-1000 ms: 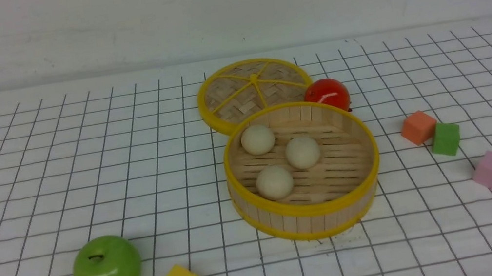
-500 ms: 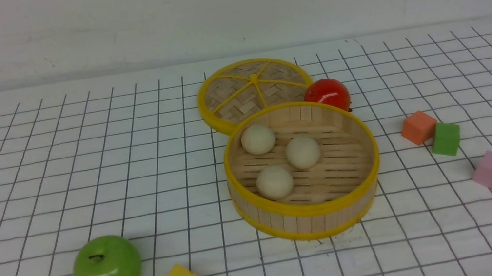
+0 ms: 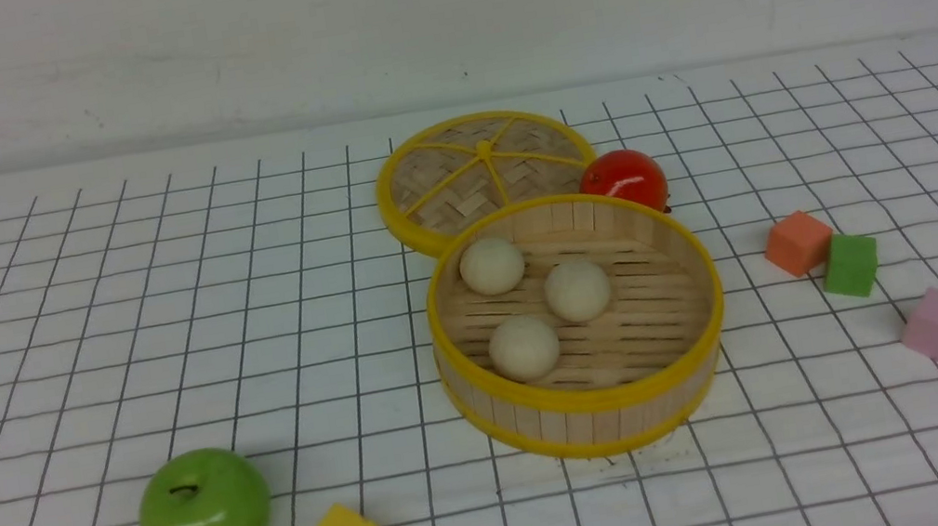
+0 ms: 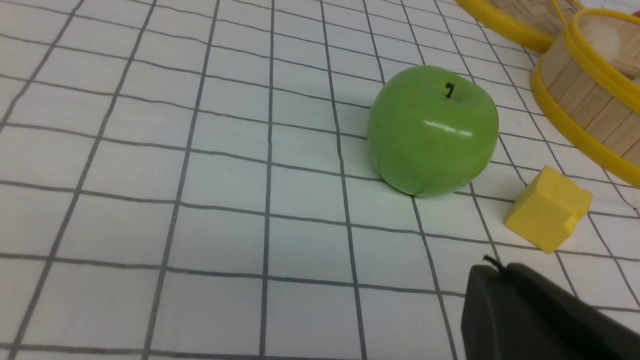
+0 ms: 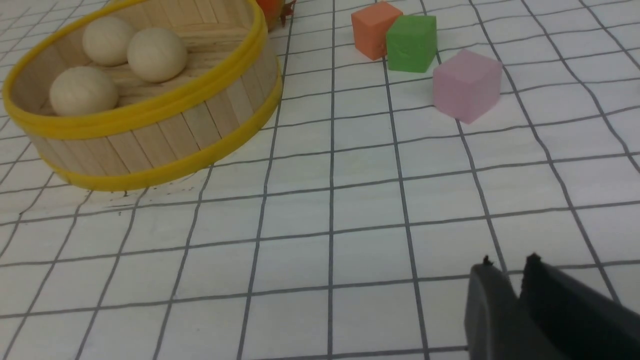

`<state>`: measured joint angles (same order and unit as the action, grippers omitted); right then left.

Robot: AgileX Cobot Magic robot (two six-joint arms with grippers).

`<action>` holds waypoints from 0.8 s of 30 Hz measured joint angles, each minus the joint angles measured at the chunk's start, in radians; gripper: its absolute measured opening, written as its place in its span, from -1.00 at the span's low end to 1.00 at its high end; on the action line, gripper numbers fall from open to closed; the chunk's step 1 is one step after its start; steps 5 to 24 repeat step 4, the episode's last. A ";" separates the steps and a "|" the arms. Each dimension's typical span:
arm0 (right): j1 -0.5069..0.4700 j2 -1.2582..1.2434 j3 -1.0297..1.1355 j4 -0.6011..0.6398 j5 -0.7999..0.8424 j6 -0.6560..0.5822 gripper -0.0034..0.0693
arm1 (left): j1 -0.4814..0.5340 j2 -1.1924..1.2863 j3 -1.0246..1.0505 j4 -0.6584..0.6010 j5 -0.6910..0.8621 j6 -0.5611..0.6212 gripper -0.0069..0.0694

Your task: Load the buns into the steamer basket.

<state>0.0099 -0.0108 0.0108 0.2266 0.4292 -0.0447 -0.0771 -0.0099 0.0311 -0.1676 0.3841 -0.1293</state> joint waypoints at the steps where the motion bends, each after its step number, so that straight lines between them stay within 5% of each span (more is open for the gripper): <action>1: 0.000 0.000 0.000 0.000 0.000 0.000 -0.63 | 0.000 0.000 0.000 0.000 0.000 0.000 -0.85; 24: 0.000 0.000 0.000 0.000 0.000 0.000 -0.62 | 0.000 0.000 0.000 0.000 0.000 0.000 -0.84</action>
